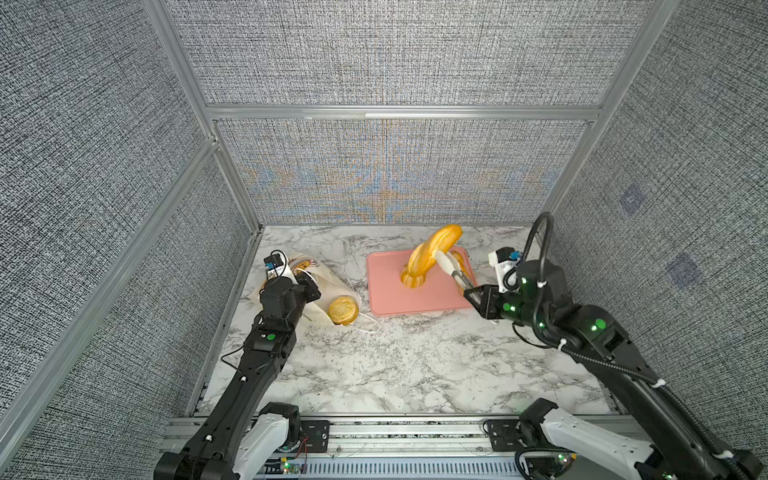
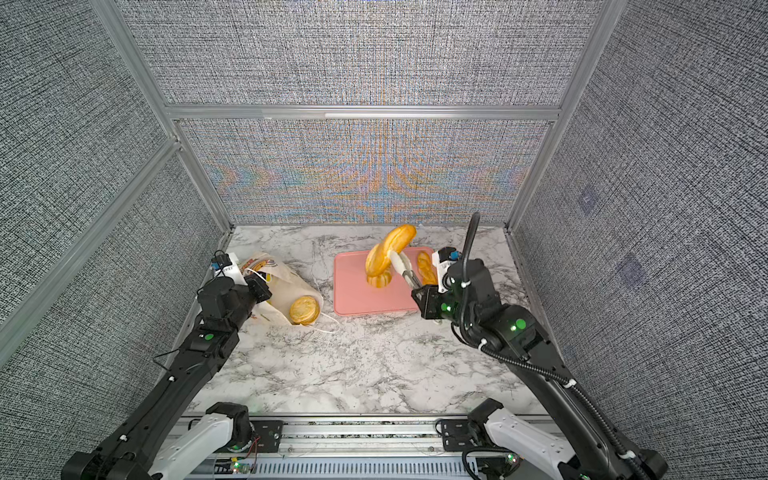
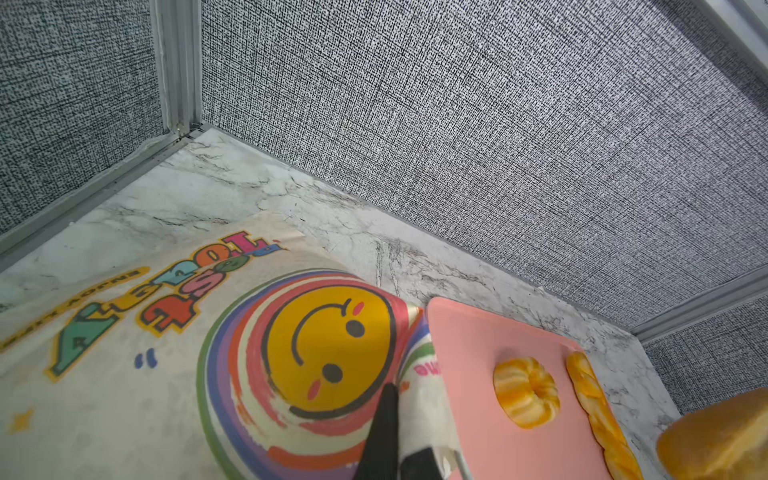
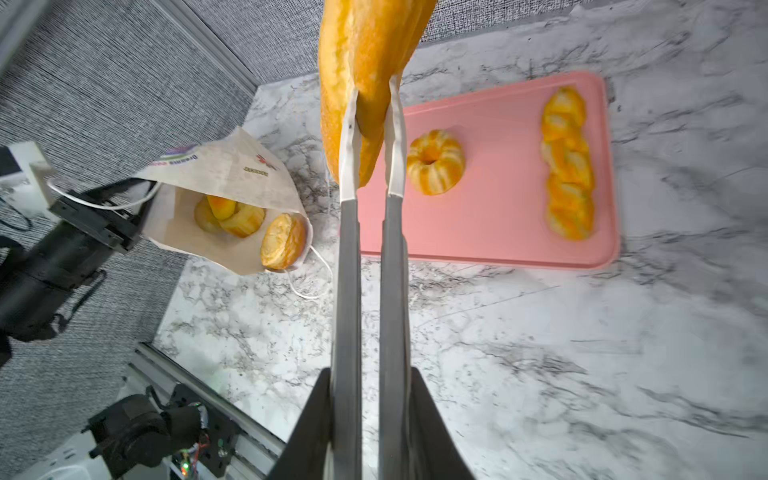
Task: Take the fake bread out of the paper bag
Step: 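Pull the baguette out with the tongs and carry it over the pink tray, then lower the baguette onto the tray, open the tongs and draw back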
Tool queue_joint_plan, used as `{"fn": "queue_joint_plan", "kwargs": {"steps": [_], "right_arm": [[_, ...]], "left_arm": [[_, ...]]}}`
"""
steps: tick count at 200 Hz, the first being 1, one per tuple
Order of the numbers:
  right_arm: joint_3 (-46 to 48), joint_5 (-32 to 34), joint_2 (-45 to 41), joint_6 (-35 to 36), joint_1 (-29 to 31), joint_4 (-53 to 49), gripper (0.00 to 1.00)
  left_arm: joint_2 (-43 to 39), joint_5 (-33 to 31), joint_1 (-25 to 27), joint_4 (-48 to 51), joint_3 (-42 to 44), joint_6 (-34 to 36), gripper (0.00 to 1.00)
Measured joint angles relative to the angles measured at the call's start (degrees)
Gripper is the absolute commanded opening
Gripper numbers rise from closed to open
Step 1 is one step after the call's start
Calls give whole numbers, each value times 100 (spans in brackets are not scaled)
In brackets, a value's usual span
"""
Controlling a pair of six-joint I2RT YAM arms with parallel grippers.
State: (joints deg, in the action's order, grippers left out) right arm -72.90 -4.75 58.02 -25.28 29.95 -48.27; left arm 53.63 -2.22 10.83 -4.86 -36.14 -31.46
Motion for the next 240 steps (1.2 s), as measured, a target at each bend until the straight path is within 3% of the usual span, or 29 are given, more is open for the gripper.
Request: {"fn": "queue_joint_plan", "kwargs": {"steps": [55, 108, 212, 240], "right_arm": [[-1069, -168, 1305, 1530, -955, -1572, 0], [-1373, -68, 2181, 2404, -1287, -1891, 0], [-2046, 295, 3847, 3073, -1384, -1532, 0], [-2133, 457, 4035, 2994, -1399, -1530, 13]], "left_arm": [[-125, 186, 0, 103, 50, 59, 0], [-210, 278, 0, 151, 116, 105, 0], [-267, 389, -2, 190, 133, 149, 0], [-273, 420, -2, 155, 164, 149, 0]]}}
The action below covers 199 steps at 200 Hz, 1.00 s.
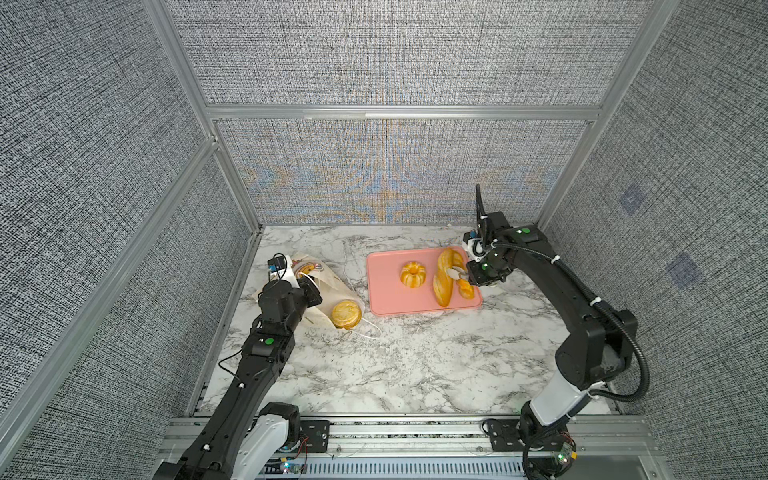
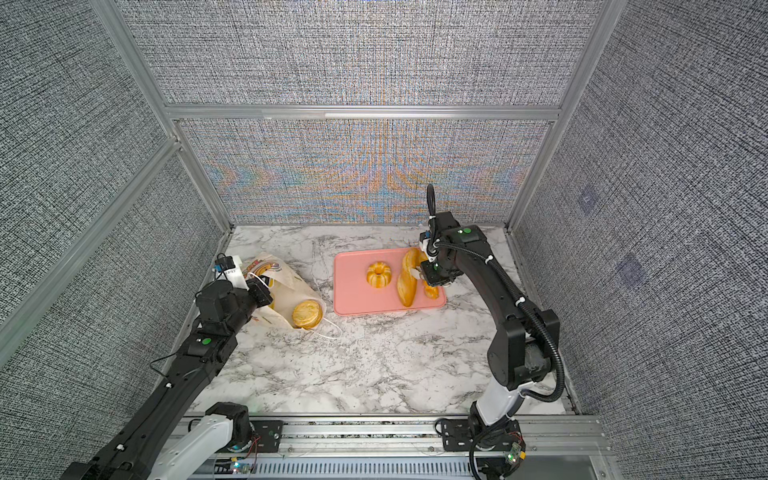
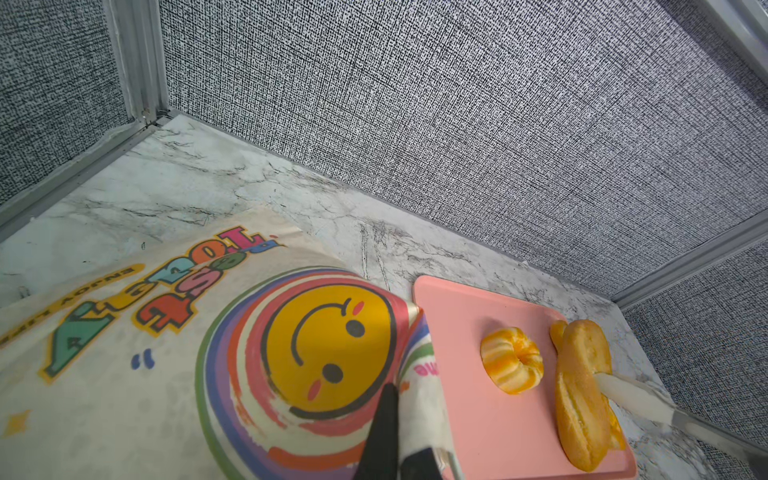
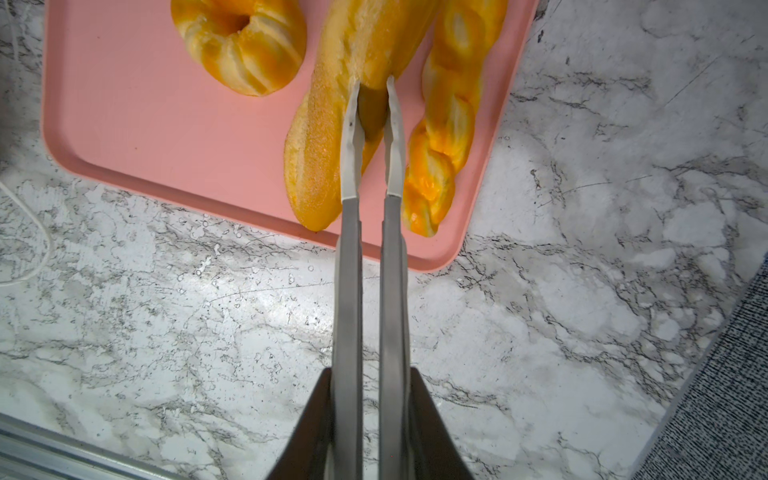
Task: Take the fake bread out of the paper bag
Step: 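Lower the baguette onto the tray, open the tongs and draw back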
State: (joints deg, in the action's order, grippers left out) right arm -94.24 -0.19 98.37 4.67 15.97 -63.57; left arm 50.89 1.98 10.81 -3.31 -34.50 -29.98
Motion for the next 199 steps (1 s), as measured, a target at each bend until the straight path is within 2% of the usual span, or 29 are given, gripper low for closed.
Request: {"fn": "queue_joint_plan", "kwargs": {"steps": [18, 46, 100, 157, 199], "right_arm": [[-20, 107, 13, -55, 0, -13, 23], [-98, 197, 39, -164, -2, -31, 29], [-284, 192, 299, -251, 17, 9, 32], [-393, 483, 245, -496, 22, -68, 37], [-717, 575, 48, -680, 24, -238, 36]], "left_arm": [[-39, 59, 0, -48, 72, 0, 0], [-85, 83, 0, -111, 136, 4, 0], [-85, 131, 2, -188, 184, -4, 0], [-227, 144, 0, -173, 232, 0, 0], [-238, 166, 0, -155, 195, 66, 0]]}}
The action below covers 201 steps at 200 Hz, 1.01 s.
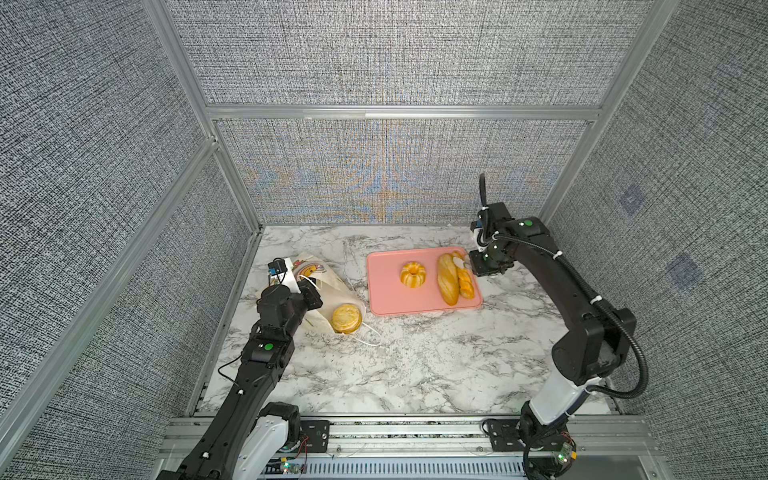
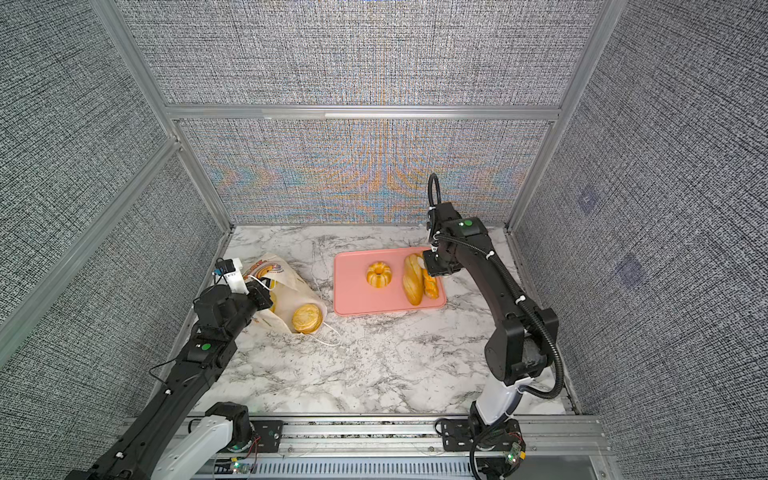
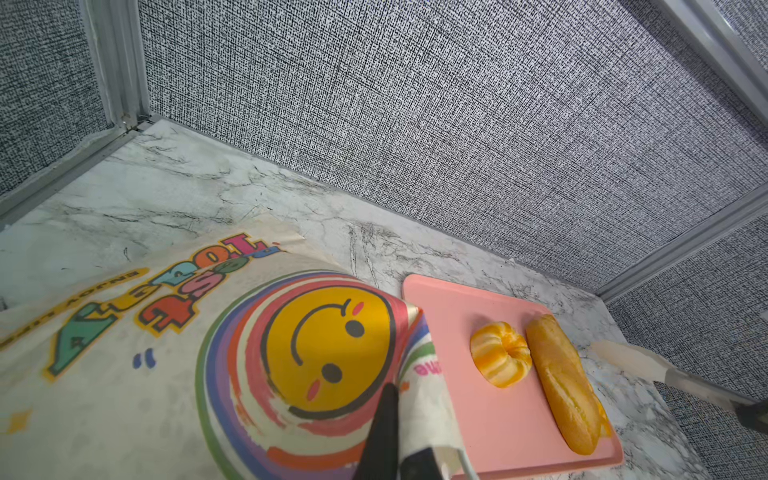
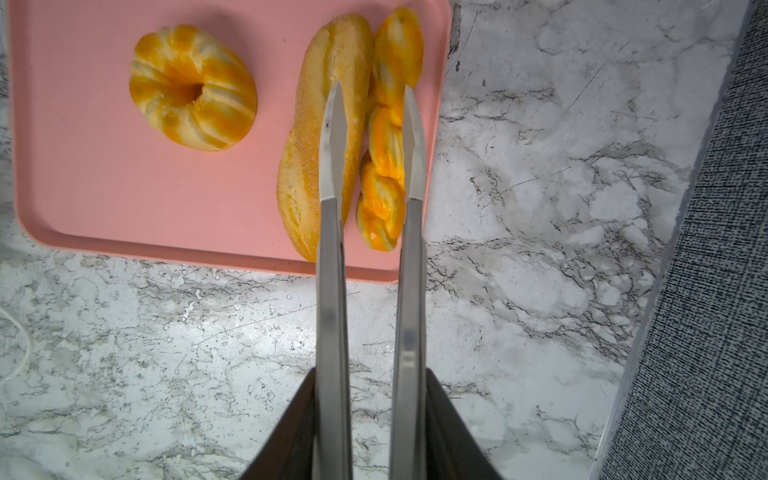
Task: Take the fake bread out of the paper bag
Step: 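Lower the baguette onto the tray, open the tongs and draw back, then reach the tongs into the bag opening and pinch the round bun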
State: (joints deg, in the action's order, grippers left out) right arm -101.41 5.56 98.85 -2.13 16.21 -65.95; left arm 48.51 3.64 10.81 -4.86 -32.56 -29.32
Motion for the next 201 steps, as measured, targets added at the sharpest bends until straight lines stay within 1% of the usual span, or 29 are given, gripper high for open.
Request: {"fn": "queue_joint_plan", "kwargs": {"steps": [18, 31, 62, 85, 118, 139, 159, 176, 201], "right_arm": [[-9, -184, -313, -122, 28, -20, 36], [149, -446, -675, -286, 85, 48, 36], [1152, -1307, -1821, -992, 483, 472, 36], [2203, -1805, -2643, -1821, 1156, 1154, 37], [3637, -1926, -3405, -3108, 2522, 2385, 37], [4203, -1786, -3495, -3801, 3233, 3058, 38], [4450, -1696, -3272, -4312, 3718, 3731, 38], [4478, -1768, -2916, -4575, 3928, 4218, 39], [4424, -1810, -2555, -4787, 4000, 4660, 40]], "left_arm": [[-17, 0, 2, 20, -2, 39, 0], [-44, 0, 0, 39, 2, 39, 0], [-138, 50, 2, 35, 109, 39, 0], [-136, 81, 2, 26, 133, 37, 0], [-181, 103, 2, -120, 302, 39, 0], [-291, 103, 2, -199, 433, 44, 0], [-393, 103, 2, -289, 549, 63, 0], [-437, 103, 2, -348, 619, 63, 0], [-446, 101, 2, -396, 656, 68, 0]]}}
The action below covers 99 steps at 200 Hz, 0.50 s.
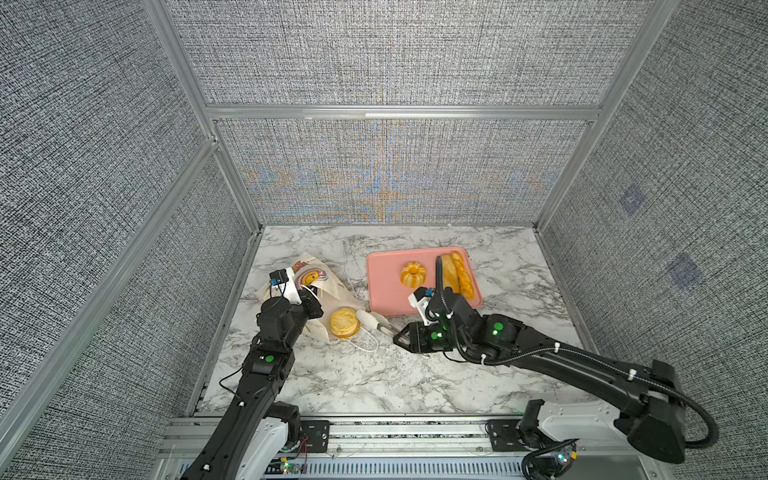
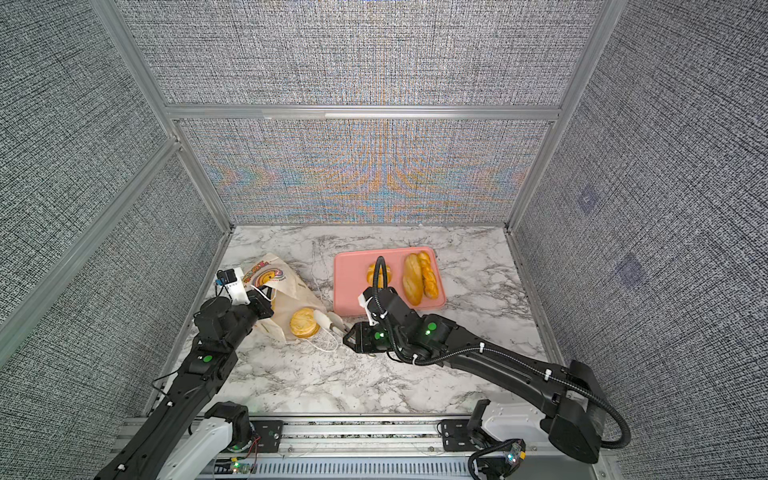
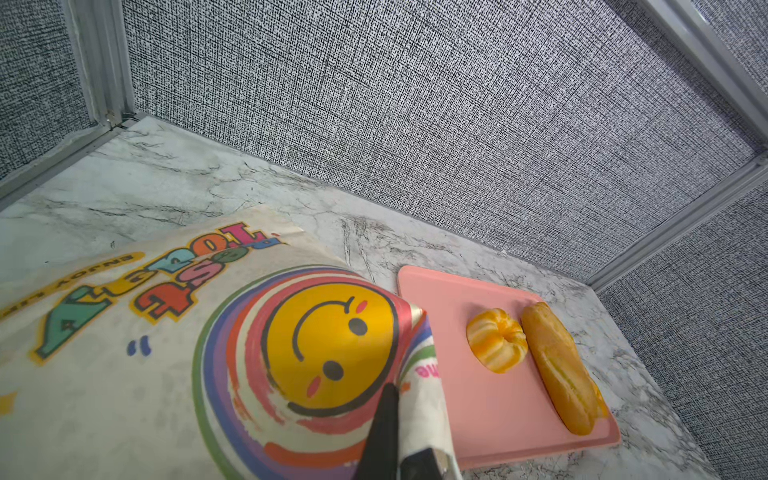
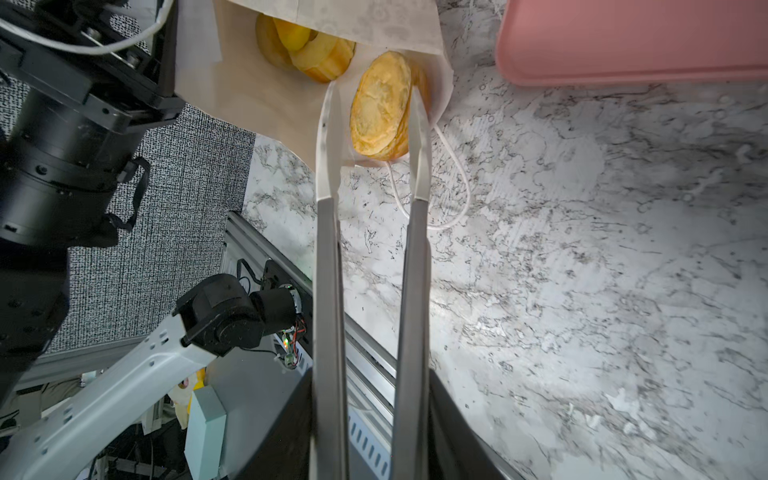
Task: Take the fake bread out of the paper bag
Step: 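Reach the tongs into the bag opening and pinch the round bun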
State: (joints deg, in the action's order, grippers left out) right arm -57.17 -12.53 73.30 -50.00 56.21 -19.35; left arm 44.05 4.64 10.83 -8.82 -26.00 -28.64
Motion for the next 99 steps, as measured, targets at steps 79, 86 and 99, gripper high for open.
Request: {"fn": "queue_joint_plan", "kwargs": {"steps": [79, 86, 99], "right_arm": [[-42, -138, 407, -361, 114, 343, 45], [-44, -136, 415, -365, 122, 326, 45], [-48, -136, 439, -385, 138, 319, 45]], "left_arm": [[-17, 0, 0, -79, 42, 164, 0], [-7, 0, 0, -96, 42, 166, 0], [11, 0, 0, -136, 42, 175, 0]]}}
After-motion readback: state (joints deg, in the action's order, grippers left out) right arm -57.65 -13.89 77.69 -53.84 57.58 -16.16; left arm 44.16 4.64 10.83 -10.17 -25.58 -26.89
